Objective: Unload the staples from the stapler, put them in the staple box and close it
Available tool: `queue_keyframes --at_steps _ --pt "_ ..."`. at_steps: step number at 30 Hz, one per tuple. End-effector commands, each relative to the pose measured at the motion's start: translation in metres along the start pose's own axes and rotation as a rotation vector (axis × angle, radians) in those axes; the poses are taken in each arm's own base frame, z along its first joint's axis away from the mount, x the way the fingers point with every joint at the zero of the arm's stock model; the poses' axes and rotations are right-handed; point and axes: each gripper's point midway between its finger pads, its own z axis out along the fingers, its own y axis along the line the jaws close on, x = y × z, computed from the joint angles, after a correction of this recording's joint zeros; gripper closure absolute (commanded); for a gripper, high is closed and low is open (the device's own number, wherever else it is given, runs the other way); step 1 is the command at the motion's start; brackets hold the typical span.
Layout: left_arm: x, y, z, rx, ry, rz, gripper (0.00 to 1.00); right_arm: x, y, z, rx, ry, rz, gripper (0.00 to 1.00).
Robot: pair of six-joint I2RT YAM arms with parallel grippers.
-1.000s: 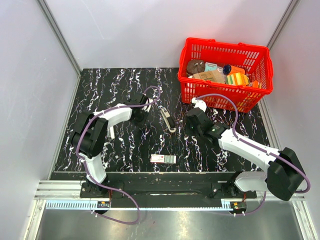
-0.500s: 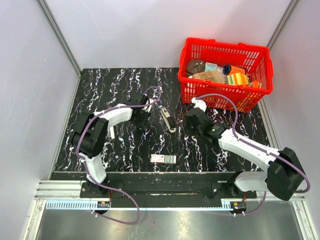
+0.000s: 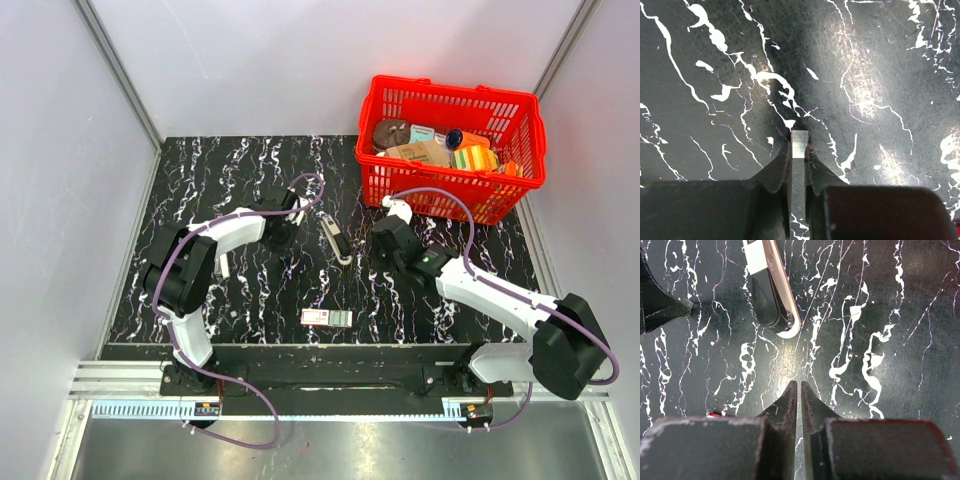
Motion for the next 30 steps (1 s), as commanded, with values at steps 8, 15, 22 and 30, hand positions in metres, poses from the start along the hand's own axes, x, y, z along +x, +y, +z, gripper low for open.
queue_keyframes --at_steps 8,15,22,30 --pt "-0.07 -0.031 -0.074 0.213 -0.209 0.032 1.0 -0.039 0.028 -0.014 -0.104 -0.079 -0.008 0.89" --pt "-0.131 -0.062 -0.205 0.564 -0.499 0.054 1.0 -0.084 0.078 -0.053 -0.329 -0.183 0.017 0.85" --pt "-0.138 -0.091 -0.296 0.996 -0.666 0.032 1.0 -0.118 0.13 -0.103 -0.604 -0.236 0.087 0.65" --pt "-0.111 -0.115 -0.325 1.381 -0.62 -0.017 1.0 -0.145 0.162 -0.161 -0.863 -0.337 0.124 0.53"
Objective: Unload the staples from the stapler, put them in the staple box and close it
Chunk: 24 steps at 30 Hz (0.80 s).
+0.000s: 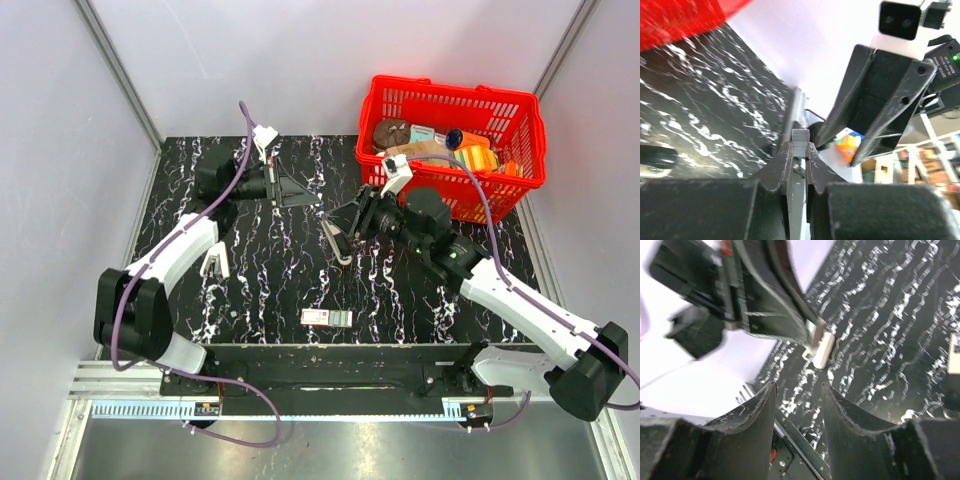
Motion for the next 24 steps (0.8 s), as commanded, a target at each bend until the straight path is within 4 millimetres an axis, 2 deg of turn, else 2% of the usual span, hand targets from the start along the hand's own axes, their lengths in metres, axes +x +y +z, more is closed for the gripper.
queue_keyframes --at_steps 1,9,14,18,24 --pt "0.002 -0.053 -0.01 0.245 0.037 -0.004 1.0 -0.039 0.055 -0.018 -0.206 -0.108 0.005 0.53" --pt "0.014 -0.069 -0.017 0.297 0.068 0.028 1.0 -0.04 0.053 -0.017 -0.202 -0.13 0.023 0.53" --pt "0.026 -0.074 -0.017 0.331 0.098 0.025 1.0 -0.049 0.06 -0.017 -0.238 -0.167 0.03 0.53" --pt "0.027 -0.075 -0.018 0.347 0.094 0.023 1.0 -0.054 0.066 -0.015 -0.256 -0.178 0.033 0.53" --pt "0.026 -0.076 -0.018 0.353 0.086 0.027 1.0 -0.05 0.065 -0.007 -0.268 -0.161 0.055 0.56"
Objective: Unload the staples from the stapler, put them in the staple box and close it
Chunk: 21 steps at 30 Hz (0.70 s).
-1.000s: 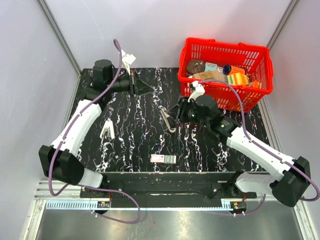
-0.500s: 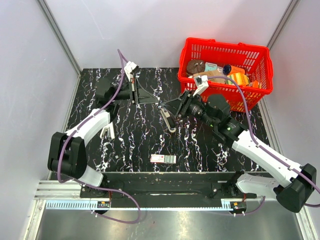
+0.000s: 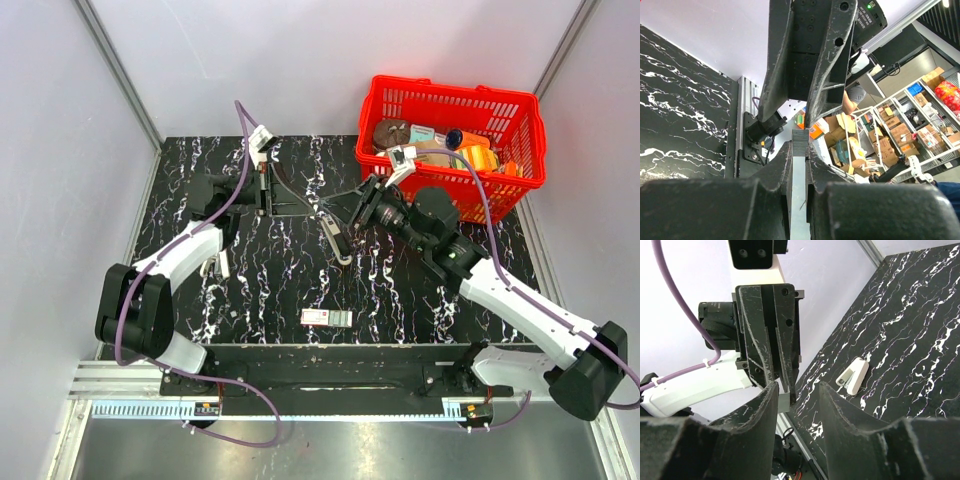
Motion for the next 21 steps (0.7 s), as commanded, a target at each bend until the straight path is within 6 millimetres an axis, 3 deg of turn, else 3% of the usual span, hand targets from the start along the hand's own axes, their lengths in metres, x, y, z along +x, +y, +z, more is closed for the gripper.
queue_keyframes --at_steps 1,14,21 --pt "0.002 -0.009 0.0 0.025 0.009 0.073 1.0 -0.01 0.016 0.006 -0.069 -0.024 0.01 0.57" --pt "0.0 0.021 -0.001 -0.095 -0.012 0.045 1.0 -0.009 0.018 0.007 -0.091 -0.027 0.011 0.61" --pt "0.0 0.017 -0.001 -0.09 -0.005 0.05 1.0 0.0 0.006 0.01 -0.058 -0.009 0.005 0.61"
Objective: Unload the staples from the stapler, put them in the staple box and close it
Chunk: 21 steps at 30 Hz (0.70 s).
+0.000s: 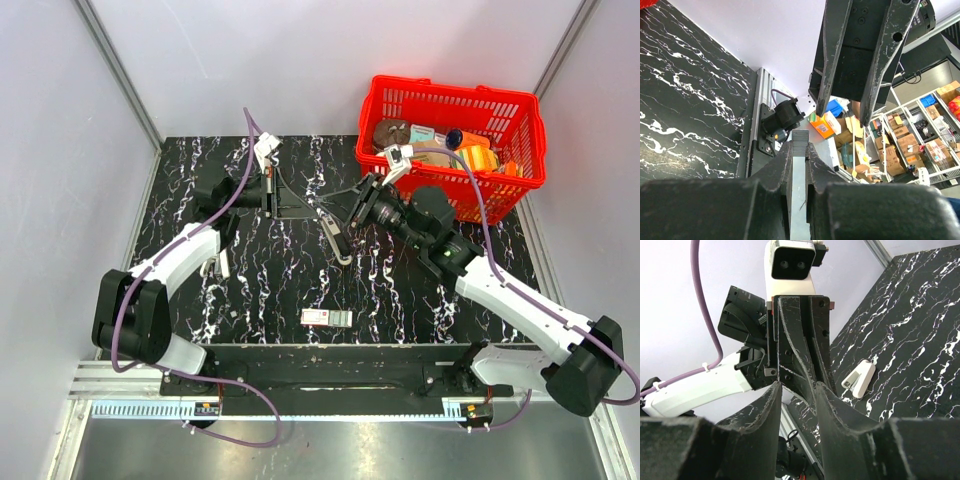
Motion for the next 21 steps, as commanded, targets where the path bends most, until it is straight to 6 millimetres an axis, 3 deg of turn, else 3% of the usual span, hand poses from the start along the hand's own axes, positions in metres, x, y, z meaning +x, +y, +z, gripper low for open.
queue_keyframes --at_steps 1,12,21 --pt "-0.009 -0.018 0.0 0.01 -0.017 0.099 1.0 -0.002 0.001 0.001 -0.017 -0.012 -0.018 0.61" --pt "-0.006 -0.03 0.0 0.044 -0.011 0.119 1.0 -0.001 -0.01 0.001 0.024 -0.022 -0.047 0.55" --pt "-0.006 -0.03 0.0 0.044 -0.011 0.119 1.0 0.003 -0.007 0.004 0.004 -0.011 -0.028 0.6"
